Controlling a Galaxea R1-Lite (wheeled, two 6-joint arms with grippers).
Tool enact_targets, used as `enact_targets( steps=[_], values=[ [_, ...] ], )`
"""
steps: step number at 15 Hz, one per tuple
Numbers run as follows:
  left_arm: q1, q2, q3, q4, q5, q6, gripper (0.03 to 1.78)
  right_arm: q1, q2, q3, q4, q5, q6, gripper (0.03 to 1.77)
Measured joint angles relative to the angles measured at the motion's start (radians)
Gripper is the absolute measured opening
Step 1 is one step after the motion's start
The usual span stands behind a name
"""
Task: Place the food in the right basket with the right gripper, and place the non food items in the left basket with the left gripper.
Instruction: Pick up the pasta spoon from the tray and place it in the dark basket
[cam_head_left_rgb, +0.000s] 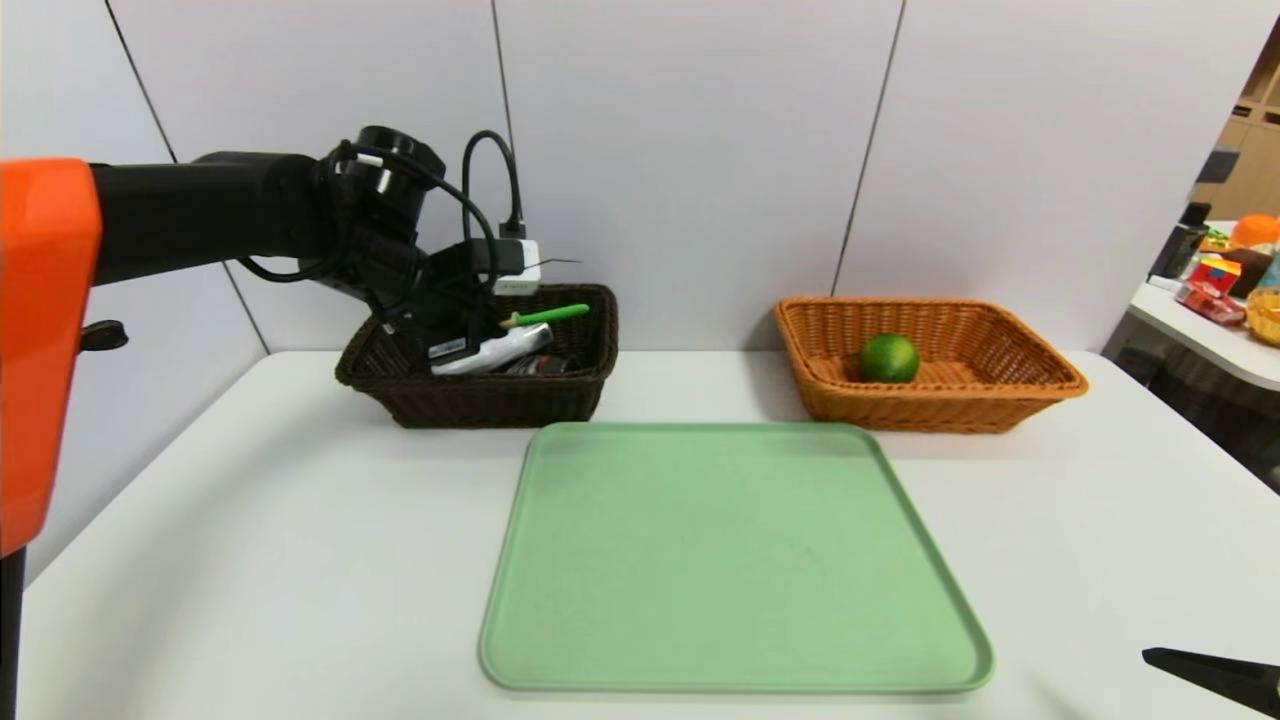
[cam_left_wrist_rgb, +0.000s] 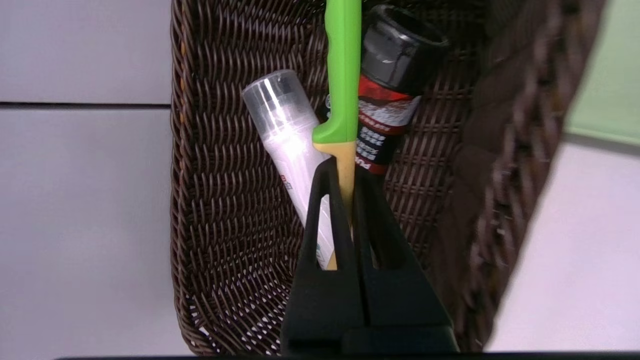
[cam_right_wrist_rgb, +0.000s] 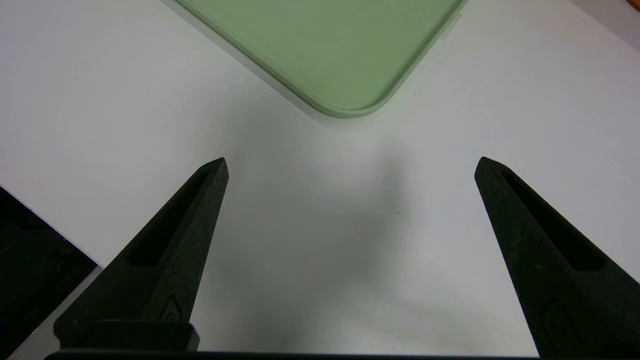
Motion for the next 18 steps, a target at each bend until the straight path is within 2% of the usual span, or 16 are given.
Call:
enact_targets(
  steps=[7,18],
  values=[
    [0.027,0.095,0.004,-0.080,0.002,0.021,0.06,-0.004,0.012,0.001,0.000,0.000,-0.001,1.70],
    [0.027,0.117,-0.003,-0.111,0.003,0.018,0.06,-0.004,0.025,0.006,0.000,0.001,-0.004,1.70]
  ],
)
